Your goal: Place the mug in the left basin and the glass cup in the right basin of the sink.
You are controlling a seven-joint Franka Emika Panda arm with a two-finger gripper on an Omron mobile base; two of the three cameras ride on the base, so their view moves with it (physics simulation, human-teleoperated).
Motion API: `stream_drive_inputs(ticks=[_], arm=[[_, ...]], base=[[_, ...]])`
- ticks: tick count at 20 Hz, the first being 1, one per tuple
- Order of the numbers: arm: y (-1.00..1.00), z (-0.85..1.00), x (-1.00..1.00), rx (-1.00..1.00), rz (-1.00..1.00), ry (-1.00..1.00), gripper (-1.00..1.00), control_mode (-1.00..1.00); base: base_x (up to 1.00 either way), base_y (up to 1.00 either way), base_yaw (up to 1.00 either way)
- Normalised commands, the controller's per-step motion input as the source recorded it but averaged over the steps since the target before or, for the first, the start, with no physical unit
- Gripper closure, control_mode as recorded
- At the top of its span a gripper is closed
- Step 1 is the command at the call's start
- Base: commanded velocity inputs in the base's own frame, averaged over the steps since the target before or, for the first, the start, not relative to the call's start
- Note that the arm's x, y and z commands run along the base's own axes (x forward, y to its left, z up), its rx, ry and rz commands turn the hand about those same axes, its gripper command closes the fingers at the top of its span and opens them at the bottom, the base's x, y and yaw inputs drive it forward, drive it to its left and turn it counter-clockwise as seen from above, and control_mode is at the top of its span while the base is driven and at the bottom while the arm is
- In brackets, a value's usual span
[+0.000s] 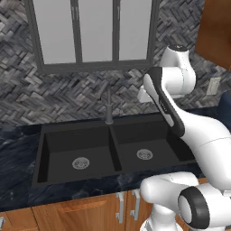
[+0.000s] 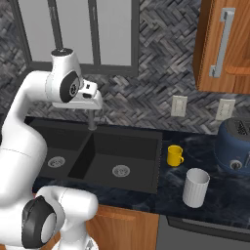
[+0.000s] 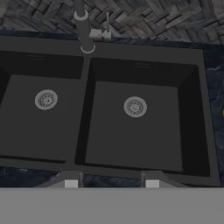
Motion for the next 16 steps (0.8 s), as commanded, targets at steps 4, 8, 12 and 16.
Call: stream_drive_inputs(ticks=[4, 8, 12, 16], arm=[[-0.02, 0.00, -0.03, 0.00, 0.00, 0.00, -1.00, -1.00], [-0.09, -0.02, -0.07, 0.00, 0.00, 0.00, -1.00, -1.00], [-0.12, -0.02, -0.05, 0.00, 0.00, 0.00, -1.00, -1.00], [-0.14, -0.07, -0.01, 0.00, 0.00, 0.00, -1.00, -1.00]], base=[[0.00, 0.00, 0.00], [0.00, 0.00, 0.00], [0.00, 0.00, 0.00], [0.00, 0.00, 0.00]])
